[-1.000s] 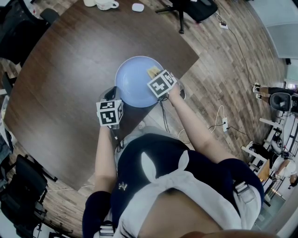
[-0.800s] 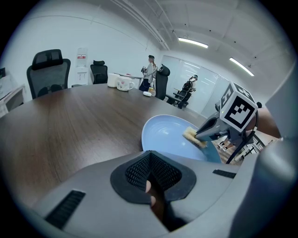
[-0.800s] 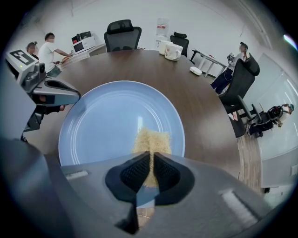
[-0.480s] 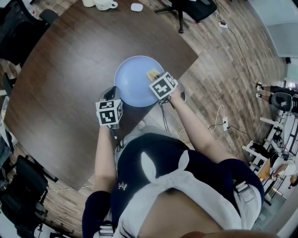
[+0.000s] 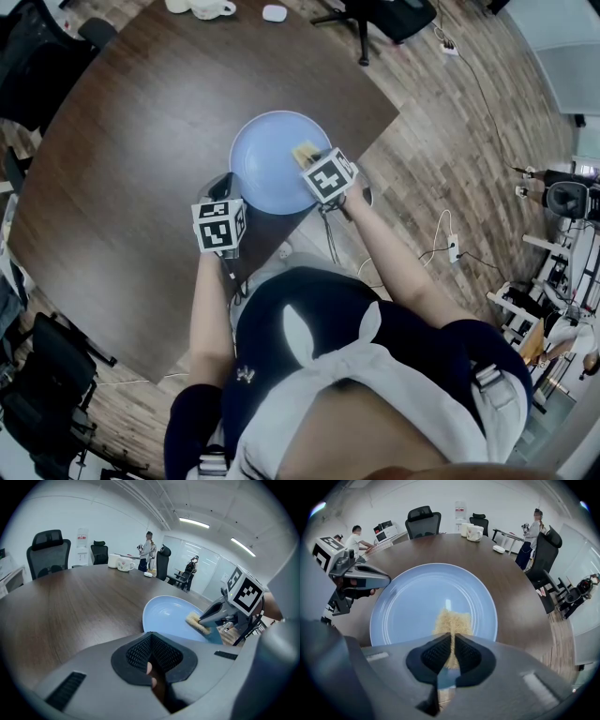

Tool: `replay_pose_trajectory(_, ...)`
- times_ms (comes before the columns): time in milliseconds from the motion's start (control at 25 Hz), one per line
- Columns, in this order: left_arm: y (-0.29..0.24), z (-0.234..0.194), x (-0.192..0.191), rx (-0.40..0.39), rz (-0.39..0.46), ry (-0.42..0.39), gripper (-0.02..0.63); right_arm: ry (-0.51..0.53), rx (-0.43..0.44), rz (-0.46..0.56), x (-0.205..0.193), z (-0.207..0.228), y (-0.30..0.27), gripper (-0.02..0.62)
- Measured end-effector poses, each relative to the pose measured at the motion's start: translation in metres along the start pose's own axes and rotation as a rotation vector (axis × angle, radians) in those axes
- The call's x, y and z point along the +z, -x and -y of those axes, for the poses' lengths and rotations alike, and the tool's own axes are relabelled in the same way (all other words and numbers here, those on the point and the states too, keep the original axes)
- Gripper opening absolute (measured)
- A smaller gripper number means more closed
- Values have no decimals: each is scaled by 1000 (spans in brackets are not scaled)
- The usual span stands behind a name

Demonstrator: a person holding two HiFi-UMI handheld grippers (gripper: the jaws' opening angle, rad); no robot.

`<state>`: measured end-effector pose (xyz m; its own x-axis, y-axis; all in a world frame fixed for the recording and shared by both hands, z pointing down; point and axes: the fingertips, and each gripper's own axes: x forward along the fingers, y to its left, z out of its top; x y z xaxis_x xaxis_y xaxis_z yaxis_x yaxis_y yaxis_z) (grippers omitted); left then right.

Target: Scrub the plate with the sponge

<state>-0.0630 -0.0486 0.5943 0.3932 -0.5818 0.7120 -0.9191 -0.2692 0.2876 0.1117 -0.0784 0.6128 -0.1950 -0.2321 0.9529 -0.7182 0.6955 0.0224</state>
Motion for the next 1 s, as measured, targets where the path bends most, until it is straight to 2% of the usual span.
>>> replay_pose_trajectory(240,0,-2,-1,-1,-1,0,6,-63,45,-3,-7,-10,-4,21)
replay_pose_trajectory(1000,0,-2,-1,2,5,12,6,-43,147,14,-1,-52,-3,21)
